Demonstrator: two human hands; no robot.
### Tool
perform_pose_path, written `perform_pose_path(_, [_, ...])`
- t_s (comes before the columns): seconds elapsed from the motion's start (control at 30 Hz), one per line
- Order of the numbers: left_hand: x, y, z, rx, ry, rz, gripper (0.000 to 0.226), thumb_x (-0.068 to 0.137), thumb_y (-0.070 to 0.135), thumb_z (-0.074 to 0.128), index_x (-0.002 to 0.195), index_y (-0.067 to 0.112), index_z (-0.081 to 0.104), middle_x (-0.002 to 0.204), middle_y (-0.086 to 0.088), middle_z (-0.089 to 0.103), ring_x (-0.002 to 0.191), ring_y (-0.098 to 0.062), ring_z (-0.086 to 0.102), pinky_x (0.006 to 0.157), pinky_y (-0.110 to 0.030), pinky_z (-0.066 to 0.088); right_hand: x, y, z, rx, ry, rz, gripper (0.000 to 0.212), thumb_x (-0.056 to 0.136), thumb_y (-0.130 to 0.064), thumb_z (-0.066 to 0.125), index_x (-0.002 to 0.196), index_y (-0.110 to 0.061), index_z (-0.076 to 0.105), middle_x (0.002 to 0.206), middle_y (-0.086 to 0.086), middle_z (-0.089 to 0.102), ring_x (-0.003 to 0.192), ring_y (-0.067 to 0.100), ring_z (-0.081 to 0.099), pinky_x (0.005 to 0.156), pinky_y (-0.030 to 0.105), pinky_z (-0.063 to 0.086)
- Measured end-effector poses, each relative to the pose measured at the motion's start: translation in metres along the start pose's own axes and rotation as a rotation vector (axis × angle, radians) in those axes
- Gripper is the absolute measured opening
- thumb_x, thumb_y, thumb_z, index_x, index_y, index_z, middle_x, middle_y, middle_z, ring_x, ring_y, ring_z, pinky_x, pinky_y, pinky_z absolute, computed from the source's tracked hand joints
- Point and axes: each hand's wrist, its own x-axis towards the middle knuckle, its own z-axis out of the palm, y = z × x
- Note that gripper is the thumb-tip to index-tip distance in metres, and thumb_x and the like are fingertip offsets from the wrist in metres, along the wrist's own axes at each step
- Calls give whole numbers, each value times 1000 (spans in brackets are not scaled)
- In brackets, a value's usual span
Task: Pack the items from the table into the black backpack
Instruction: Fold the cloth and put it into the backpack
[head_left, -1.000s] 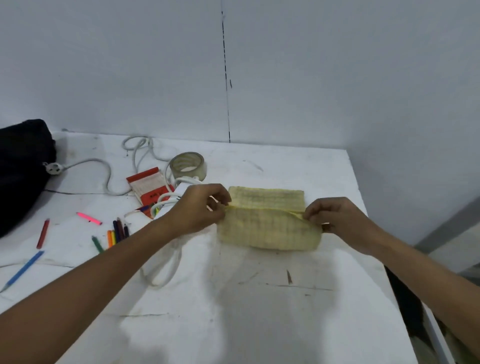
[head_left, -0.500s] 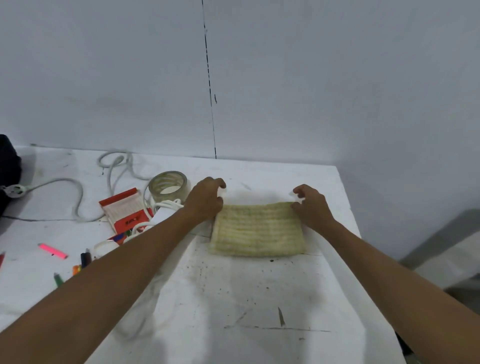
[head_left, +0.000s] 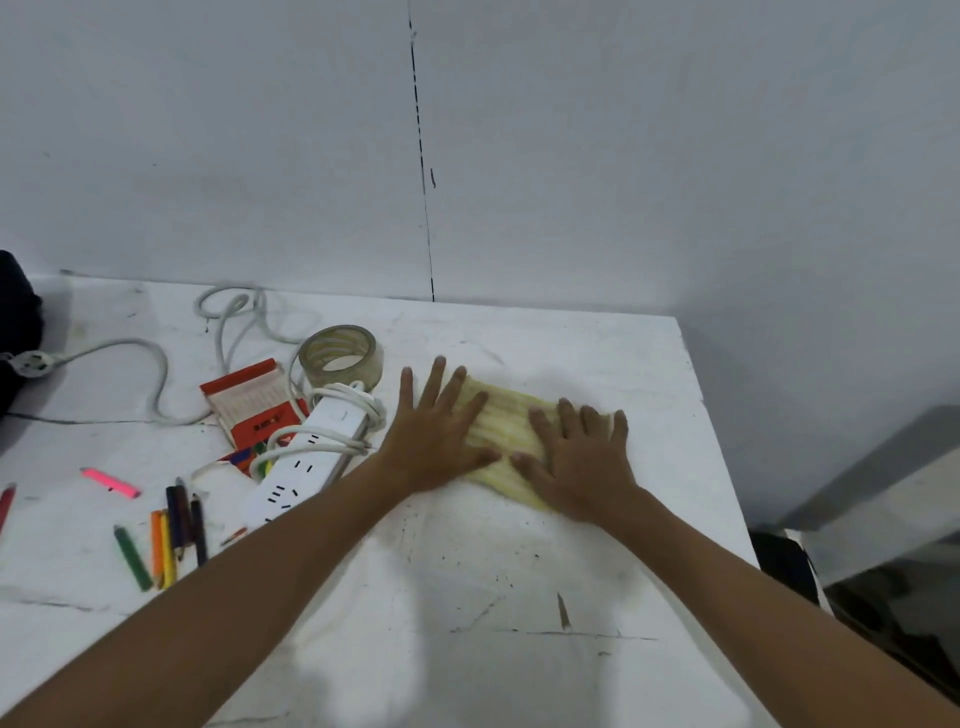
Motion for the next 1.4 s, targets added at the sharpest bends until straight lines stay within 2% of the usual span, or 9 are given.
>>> perform_pose_path(0.13, [3, 1, -25, 53, 146, -67, 36, 62, 40, 73, 85, 12, 67, 86, -13, 64, 84, -35, 60, 70, -41, 46, -33, -9, -12, -44, 56, 39, 88, 72, -75, 0, 122, -24, 51, 118, 10, 54, 112, 32, 44, 96, 55, 25])
perform_pose_path(0.2, [0, 11, -30, -85, 169, -69, 16, 68, 25, 66, 72, 10, 64, 70, -10, 62, 71, -32, 59, 63, -36, 40, -49, -15, -10, -47, 177, 10, 80, 78, -75, 14, 99, -17, 66, 94, 12, 62, 94, 33, 54, 84, 51, 36])
perform_pose_path(0.3, [-10, 23, -26, -228, 110, -75, 26, 82, 31, 51, 84, 13, 70, 80, -7, 67, 79, -29, 61, 71, -35, 40, -68, -20, -1, -51, 316, -24, 70, 78, -72, 30, 72, -14, 69, 67, 10, 60, 67, 29, 56, 63, 40, 43])
perform_pose_path(0.5, [-50, 8, -25, -531, 107, 105, 45, 73, 42, 45, 84, 9, 74, 89, -7, 70, 87, -19, 60, 78, -32, 47, -79, -6, 1, -33, 182, -60, 74, 76, -76, 26, 105, -20, 66, 86, 9, 60, 81, 30, 55, 68, 40, 44])
perform_pose_path(0.7, [-92, 1, -17, -602, 60, 220, 47, 70, 46, 65, 108, 20, 70, 120, -6, 63, 108, -22, 58, 92, -34, 46, -85, 10, -16, 26, 33, -162, 92, 60, -83, 22, 130, -29, 49, 120, 4, 48, 110, 25, 45, 86, 39, 40])
perform_pose_path(0.83, [-99, 2, -15, -688, 145, 296, 31, 71, 34, 74, 99, 20, 71, 107, 1, 63, 102, -15, 56, 85, -31, 49, -86, 12, -17, 93, 196, -450, 54, 60, -52, 60, 104, -22, 66, 104, 2, 58, 90, 23, 56, 67, 33, 49])
perform_pose_path(1.07, [-102, 14, -14, -600, 246, 316, 12, 77, 18, 64, 82, 12, 74, 88, 1, 71, 78, -17, 62, 65, -28, 52, -92, 6, 2, -45, 363, -628, 14, 63, -10, 52, 73, -14, 61, 68, 0, 54, 62, 20, 50, 52, 29, 39])
perform_pose_path(1.27, [-93, 13, -40, -878, 285, 61, 24, 78, 26, 59, 86, 10, 75, 70, 5, 71, 59, -5, 63, 58, -8, 42, -88, 9, -26, 562, 231, -412, 11, 71, -8, 54, 79, -15, 56, 68, -1, 57, 61, 18, 53, 53, 33, 47])
perform_pose_path(1.4, [-60, 6, -59, -1026, 306, -160, 18, 77, 23, 63, 89, 13, 73, 68, 4, 71, 62, -12, 63, 52, -13, 41, -59, 17, -51, 943, 198, -227, 15, 72, 1, 57, 77, -12, 50, 66, 3, 51, 57, 12, 42, 54, 30, 38])
